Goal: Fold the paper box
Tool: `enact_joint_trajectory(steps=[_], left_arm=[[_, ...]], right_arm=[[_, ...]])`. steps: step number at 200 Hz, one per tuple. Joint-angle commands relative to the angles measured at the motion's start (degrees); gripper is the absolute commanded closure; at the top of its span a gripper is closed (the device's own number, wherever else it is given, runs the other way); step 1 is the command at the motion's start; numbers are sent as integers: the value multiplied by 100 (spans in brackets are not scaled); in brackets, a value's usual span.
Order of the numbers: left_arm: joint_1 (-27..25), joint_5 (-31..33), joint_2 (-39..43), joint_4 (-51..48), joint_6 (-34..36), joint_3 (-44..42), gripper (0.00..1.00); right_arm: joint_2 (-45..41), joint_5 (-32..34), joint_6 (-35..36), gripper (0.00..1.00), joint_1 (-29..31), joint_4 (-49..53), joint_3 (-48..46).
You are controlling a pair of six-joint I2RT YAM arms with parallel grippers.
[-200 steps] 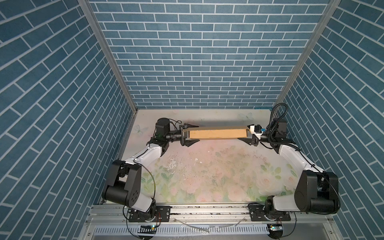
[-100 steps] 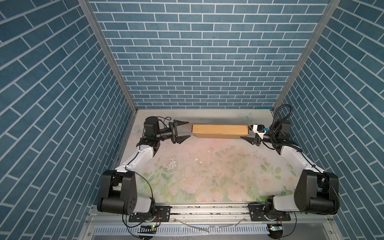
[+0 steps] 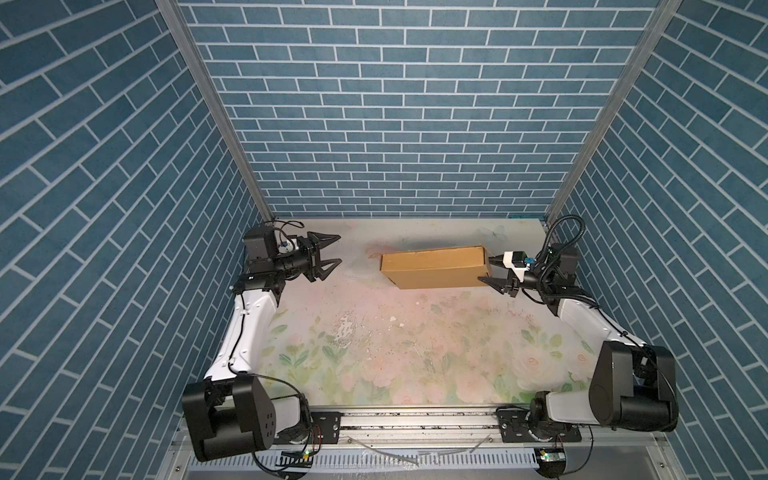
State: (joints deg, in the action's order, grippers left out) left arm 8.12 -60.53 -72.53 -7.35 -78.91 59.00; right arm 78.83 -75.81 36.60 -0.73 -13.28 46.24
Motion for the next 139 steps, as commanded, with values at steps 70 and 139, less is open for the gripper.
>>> enact_joint_trajectory(steps=[70, 139], left_arm=[[104, 368, -592, 674, 1534, -51, 31], [519, 462, -268, -1692, 3935, 655, 36]], right_arm=[[292, 631, -1505, 45, 900, -1629, -746], [640, 819, -1991, 45, 979, -2344, -1179]])
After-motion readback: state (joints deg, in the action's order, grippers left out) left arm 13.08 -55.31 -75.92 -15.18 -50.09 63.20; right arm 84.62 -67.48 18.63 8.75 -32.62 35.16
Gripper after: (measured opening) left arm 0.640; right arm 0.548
